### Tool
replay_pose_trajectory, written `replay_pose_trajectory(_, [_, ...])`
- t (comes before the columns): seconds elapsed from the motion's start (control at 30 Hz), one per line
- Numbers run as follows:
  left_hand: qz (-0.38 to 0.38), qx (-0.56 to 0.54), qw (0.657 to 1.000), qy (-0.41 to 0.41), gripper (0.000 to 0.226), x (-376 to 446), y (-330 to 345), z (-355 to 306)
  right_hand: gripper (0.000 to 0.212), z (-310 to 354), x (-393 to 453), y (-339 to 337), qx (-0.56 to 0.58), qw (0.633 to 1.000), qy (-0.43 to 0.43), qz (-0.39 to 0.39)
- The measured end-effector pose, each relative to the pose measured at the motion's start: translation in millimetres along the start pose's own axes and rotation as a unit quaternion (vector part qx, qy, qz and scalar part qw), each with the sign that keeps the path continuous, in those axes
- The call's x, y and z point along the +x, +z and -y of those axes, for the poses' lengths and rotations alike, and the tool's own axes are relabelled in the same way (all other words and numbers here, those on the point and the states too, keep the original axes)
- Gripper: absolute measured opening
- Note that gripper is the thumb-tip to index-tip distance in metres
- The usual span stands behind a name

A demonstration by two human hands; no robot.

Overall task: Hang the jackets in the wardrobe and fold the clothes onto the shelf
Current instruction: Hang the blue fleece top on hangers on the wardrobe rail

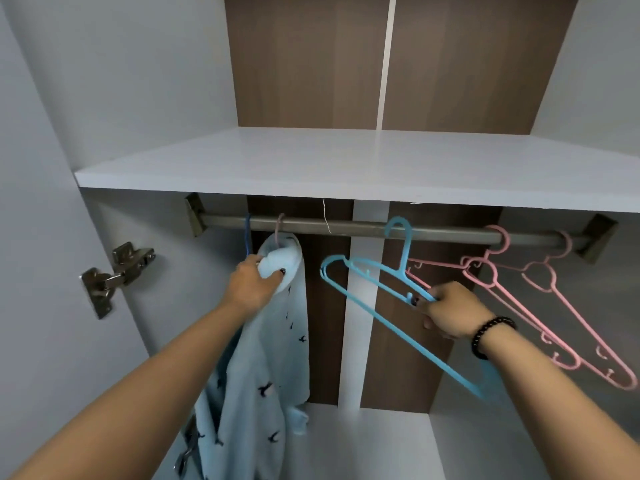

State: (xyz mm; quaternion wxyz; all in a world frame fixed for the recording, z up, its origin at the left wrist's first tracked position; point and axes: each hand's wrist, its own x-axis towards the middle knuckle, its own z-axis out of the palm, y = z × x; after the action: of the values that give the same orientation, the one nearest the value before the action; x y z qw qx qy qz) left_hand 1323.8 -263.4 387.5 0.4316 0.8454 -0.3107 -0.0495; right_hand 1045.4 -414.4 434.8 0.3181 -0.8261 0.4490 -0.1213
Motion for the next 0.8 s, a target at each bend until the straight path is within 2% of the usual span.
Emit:
replay_pose_trajectory(0.1, [0.016,-0.001,0.999,0.049,0.07,-5.0,13.6,23.0,0.031,19.9,12.1,20.3,0.041,0.999,-0.013,-0.021])
replay_pose_trajectory(0.2, [0.016,-0.003,0.999,0.036,0.088,10.4,41.4,70.9,0.022,36.1,27.1,37.3,0.077,0.997,-0.01,-0.017])
replay_pose_trajectory(0.4, [0.006,0.034,0.999,0.0,0.087,-41.2,31.0,16.1,0.024,41.1,65.8,60.0,0.13,0.99,0.046,-0.012])
replay_pose_trajectory(0.6, [-0.084,0.096,0.989,0.073,0.076,-51.3,45.4,-24.2,0.027,22.5,75.8,70.4,0.153,0.987,0.047,0.002])
replay_pose_trajectory(0.7, [-0.09,0.065,0.985,0.131,0.061,-63.7,60.5,-42.1,0.027,14.8,77.5,71.4,0.172,0.984,0.034,0.016])
replay_pose_trajectory(0.8, [-0.062,-0.038,0.99,0.117,0.043,-77.2,79.4,-53.5,0.015,9.3,71.4,68.2,0.184,0.981,0.002,0.065])
